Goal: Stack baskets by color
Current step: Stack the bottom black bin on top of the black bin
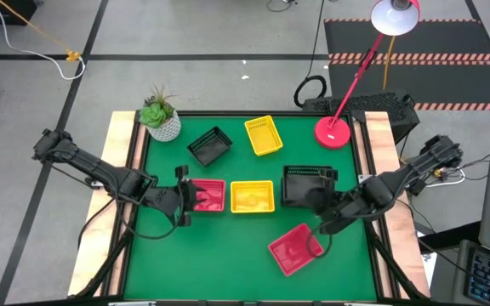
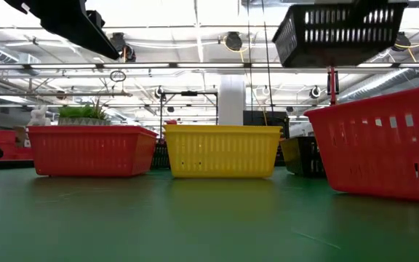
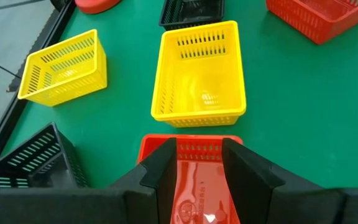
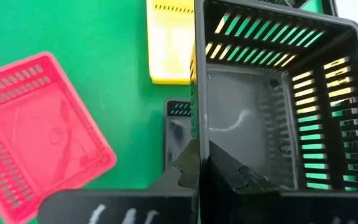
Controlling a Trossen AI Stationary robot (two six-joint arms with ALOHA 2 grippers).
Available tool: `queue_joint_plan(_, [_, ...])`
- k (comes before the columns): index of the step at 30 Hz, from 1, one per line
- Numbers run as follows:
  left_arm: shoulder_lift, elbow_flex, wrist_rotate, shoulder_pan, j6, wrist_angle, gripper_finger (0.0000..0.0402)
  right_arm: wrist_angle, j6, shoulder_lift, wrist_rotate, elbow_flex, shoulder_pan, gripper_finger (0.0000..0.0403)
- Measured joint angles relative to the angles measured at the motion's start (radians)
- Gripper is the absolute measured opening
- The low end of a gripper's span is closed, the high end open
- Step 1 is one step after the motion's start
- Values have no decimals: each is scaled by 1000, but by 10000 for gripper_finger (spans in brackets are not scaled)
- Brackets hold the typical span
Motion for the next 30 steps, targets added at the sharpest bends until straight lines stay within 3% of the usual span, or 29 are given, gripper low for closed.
queue_joint_plan(8, [0, 0, 0, 24, -6, 0, 129, 180, -16, -67, 5, -204, 0, 2])
queue_joint_plan(30, [0, 0, 0, 31, -13, 1, 129, 403, -71, -64, -50, -439, -73, 2])
